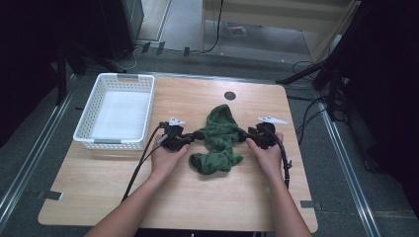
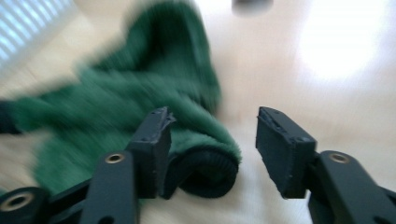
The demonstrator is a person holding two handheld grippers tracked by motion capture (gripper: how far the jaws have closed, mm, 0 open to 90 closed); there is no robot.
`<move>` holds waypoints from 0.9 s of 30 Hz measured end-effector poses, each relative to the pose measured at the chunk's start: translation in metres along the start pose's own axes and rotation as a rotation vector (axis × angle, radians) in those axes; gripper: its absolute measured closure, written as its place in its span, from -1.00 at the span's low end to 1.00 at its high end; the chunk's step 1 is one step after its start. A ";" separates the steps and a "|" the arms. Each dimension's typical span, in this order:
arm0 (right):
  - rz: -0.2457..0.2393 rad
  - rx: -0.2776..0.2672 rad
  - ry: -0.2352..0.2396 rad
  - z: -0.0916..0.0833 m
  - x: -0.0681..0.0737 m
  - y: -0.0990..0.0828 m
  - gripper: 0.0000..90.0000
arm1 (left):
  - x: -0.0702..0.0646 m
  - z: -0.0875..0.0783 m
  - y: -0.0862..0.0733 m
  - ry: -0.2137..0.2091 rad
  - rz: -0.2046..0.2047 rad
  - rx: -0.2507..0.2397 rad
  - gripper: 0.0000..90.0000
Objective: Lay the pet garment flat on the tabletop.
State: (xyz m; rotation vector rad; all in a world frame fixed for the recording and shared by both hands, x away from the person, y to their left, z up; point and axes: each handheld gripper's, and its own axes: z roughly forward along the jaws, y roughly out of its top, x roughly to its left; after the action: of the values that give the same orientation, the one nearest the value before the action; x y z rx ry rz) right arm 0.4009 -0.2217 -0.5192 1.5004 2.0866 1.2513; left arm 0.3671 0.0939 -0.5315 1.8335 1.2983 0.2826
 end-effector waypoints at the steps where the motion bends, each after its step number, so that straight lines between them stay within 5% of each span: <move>1: 0.000 0.000 0.000 0.000 0.000 0.000 0.01 | 0.000 0.000 0.000 0.000 0.000 0.000 0.49; 2: 0.016 -0.094 0.034 -0.015 0.001 0.016 -0.04 | 0.000 -0.009 0.005 -0.009 -0.037 -0.018 0.33; 4: 0.021 -0.141 0.060 -0.021 0.004 0.033 0.01 | 0.002 -0.019 0.011 -0.025 -0.084 -0.031 0.07; 5: 0.021 -0.141 0.060 -0.021 0.004 0.033 0.01 | 0.002 -0.019 0.011 -0.025 -0.084 -0.031 0.05; 6: -0.008 -0.136 0.067 -0.017 0.010 0.051 0.16 | 0.006 -0.034 0.015 -0.056 -0.120 -0.087 0.05; 9: -0.098 -0.105 0.066 -0.002 0.025 0.067 0.74 | 0.012 -0.052 0.019 -0.078 -0.131 -0.150 0.07; 10: -0.098 -0.105 0.066 -0.002 0.025 0.067 0.74 | 0.012 -0.052 0.019 -0.078 -0.131 -0.150 0.16; 12: -0.131 -0.012 0.073 0.026 0.034 0.070 0.96 | 0.005 -0.055 0.022 -0.139 -0.081 -0.178 0.38; 13: -0.147 0.018 0.068 0.036 0.037 0.069 0.96 | -0.004 -0.052 0.023 -0.159 -0.034 -0.171 0.44; 14: -0.167 0.047 0.054 0.047 0.041 0.067 0.95 | -0.004 -0.052 0.023 -0.159 -0.034 -0.171 0.47; 16: -0.140 0.060 0.047 0.056 0.046 0.063 0.92 | -0.027 -0.037 0.024 -0.159 0.060 -0.151 0.49; 17: -0.140 0.060 0.047 0.056 0.046 0.063 0.92 | -0.027 -0.037 0.024 -0.159 0.060 -0.151 0.49; 18: -0.084 0.012 0.062 0.052 0.053 0.056 0.85 | -0.028 -0.028 0.023 -0.184 0.024 -0.146 0.50; 21: -0.047 -0.068 0.068 0.030 0.068 0.039 0.81 | -0.022 -0.020 0.021 -0.169 -0.020 -0.123 0.54; 24: -0.134 -0.058 0.115 0.002 0.088 0.015 0.72 | -0.016 -0.018 0.020 -0.170 -0.015 -0.116 0.56; 27: -0.162 0.000 0.126 -0.009 0.089 -0.005 0.61 | -0.017 -0.016 0.022 -0.165 -0.018 -0.128 0.56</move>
State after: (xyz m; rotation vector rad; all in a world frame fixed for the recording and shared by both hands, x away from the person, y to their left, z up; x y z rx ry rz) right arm 0.3544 -0.1485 -0.4954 1.2527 2.2362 1.3149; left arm 0.3643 0.0852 -0.5009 1.6992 1.1557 0.1961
